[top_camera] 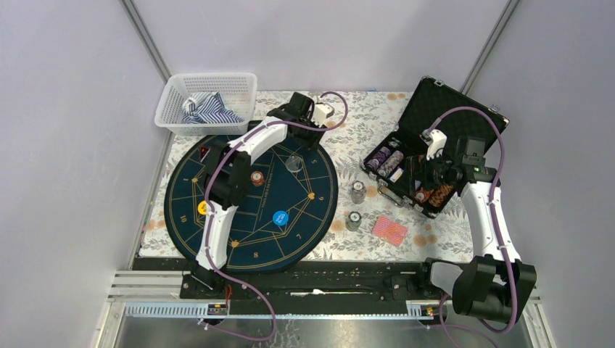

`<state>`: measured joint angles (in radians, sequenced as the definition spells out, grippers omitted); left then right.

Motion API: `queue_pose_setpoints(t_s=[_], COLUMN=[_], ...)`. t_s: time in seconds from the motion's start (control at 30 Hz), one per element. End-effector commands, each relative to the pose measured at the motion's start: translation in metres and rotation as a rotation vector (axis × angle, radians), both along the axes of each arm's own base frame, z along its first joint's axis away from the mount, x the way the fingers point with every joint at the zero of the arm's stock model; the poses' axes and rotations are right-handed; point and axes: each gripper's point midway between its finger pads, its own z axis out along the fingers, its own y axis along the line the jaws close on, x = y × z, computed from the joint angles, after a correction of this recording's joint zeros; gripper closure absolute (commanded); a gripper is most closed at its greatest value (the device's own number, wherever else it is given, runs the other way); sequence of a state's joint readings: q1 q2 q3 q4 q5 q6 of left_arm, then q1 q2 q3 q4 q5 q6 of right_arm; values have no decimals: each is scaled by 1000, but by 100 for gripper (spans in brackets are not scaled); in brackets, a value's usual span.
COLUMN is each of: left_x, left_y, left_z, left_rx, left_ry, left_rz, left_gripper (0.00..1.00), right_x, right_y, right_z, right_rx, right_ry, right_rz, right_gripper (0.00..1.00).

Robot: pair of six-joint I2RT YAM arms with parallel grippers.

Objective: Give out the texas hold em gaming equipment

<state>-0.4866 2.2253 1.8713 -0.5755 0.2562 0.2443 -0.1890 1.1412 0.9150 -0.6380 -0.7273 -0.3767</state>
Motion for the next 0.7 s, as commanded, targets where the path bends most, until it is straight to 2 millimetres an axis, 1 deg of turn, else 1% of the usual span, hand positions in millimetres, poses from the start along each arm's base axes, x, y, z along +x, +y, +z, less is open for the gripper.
queue_pose_setpoints(t_s=[0.0,0.13,0.37,0.43,0.57,0.67], left_x=[19,23,33,34,34,35], left_y=[2,6,13,15,18,20], left_z=[0,-11,-24,-28,-30,-23], left_rx=[6,27,59,70,83,91], left_ry=[-56,-49,-54,-54,-53,-62], left_rz=[38,50,79,82,84,95], left_gripper=[62,61,60,58,47,33], right_x=[1,2,2,2,2,2], right_y=[2,2,2,2,1,1], right_z=[9,8,7,7,5,5], right_rx=[9,10,10,9,7,7], right_ry=[-36,-34,-30,-31,-26,-25], right_rz=[9,10,10,10,9,7], right_gripper=[0,0,0,0,0,0])
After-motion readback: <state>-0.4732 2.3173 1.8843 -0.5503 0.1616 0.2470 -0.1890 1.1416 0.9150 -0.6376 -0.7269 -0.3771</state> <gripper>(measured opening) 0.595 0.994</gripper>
